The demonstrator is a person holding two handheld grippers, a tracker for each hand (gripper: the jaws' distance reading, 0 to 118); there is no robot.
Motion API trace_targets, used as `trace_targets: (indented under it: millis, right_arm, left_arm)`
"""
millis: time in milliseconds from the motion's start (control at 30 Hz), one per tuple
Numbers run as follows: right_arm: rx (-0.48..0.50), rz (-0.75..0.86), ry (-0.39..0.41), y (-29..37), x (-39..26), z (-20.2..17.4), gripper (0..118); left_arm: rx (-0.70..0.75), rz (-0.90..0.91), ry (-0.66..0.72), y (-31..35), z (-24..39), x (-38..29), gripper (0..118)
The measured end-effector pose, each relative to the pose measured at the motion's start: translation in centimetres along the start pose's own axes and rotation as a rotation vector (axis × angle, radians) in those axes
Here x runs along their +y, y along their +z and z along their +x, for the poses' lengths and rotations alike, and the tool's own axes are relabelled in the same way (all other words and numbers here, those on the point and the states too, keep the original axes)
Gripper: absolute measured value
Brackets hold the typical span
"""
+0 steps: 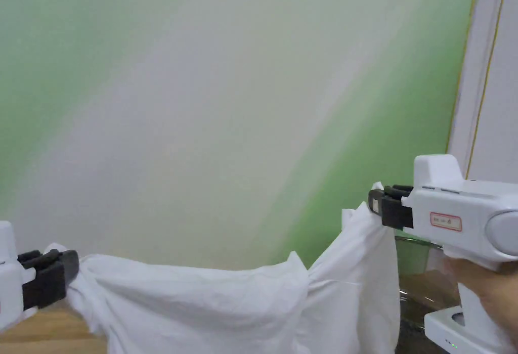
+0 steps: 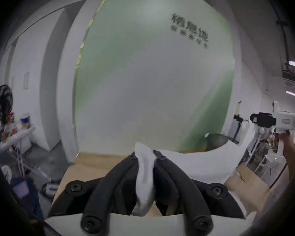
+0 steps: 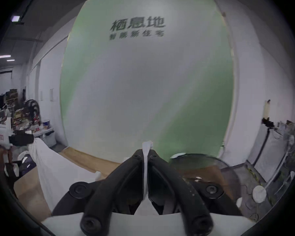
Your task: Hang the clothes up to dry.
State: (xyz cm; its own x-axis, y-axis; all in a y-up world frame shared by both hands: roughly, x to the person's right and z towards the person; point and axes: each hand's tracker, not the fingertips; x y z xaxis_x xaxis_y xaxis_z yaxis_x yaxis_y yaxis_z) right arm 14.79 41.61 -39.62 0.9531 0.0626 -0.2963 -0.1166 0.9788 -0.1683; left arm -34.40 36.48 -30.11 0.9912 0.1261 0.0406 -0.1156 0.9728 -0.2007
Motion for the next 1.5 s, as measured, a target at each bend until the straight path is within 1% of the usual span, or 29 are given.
trace_targets:
  millis: [67,100,233,333,400,467,567,667,733,800,833,933,1067,1200,1300,1367,1500]
  right_arm:
    - [-0.035,0.031,0.003,1.5,1.7,1.2,4]
    - [-0.068,0.049,0.008,2.2,2.9,1.7,4]
    - [-0.125,0.084,-0.018,4.2,8.0,3.6,4]
    - [-0.202,0.138,-0.021,5.7,12.5,4.7,4]
    - [-0.217,0.179,-0.061,7.0,15.7,5.4,4]
    - [-0.237,0.230,-0.079,8.3,18.8,5.9,4]
    - [-0.244,0.317,-0.116,10.8,23.4,6.3,4]
    - [-0.258,0.374,-0.120,12.6,27.4,6.2,4]
    - [-0.265,0.388,-0.117,13.0,29.5,5.9,4]
    - [-0.291,0.415,-0.090,13.0,31.3,5.2,4]
    - [-0.302,0.415,-0.070,12.8,32.0,4.9,4]
    - [-0.322,0.409,-0.070,11.3,33.5,4.6,4]
    - [-0.335,0.378,-0.077,8.2,33.7,4.8,4]
    - [-0.323,0.350,-0.112,4.7,33.2,5.6,4]
    - [-0.308,0.339,-0.127,2.3,32.9,5.8,4]
    - [-0.299,0.327,-0.117,0.7,32.8,5.6,4]
    - [-0.276,0.322,-0.072,-2.7,33.1,4.8,4]
  left_arm:
    - [-0.022,0.043,-0.084,-1.2,1.8,2.6,11]
    - [-0.032,0.061,-0.118,-1.7,2.7,4.0,11]
    - [-0.081,0.128,-0.142,-2.9,4.6,9.6,10]
    - [-0.063,0.190,-0.168,-2.8,5.3,14.1,10]
    - [-0.041,0.254,-0.183,-1.8,5.7,17.2,10]
    - [-0.032,0.330,-0.203,-0.4,5.7,20.2,10]
    - [-0.019,0.448,-0.184,2.7,5.4,24.8,10]
    - [-0.014,0.515,-0.174,5.4,5.5,29.2,10]
    - [0.008,0.562,-0.208,6.6,5.9,31.6,10]
    - [0.052,0.569,-0.253,7.2,6.6,33.8,10]
    - [0.077,0.570,-0.269,7.0,6.8,34.7,10]
    - [0.128,0.559,-0.328,6.3,7.4,36.6,10]
    - [0.157,0.533,-0.340,4.1,7.2,37.9,10]
    - [0.192,0.497,-0.350,1.2,6.0,38.1,10]
    - [0.197,0.476,-0.304,-0.7,4.6,37.9,10]
    - [0.198,0.455,-0.284,-1.8,3.9,37.7,10]
    - [0.214,0.433,-0.290,-4.5,2.7,37.3,10]
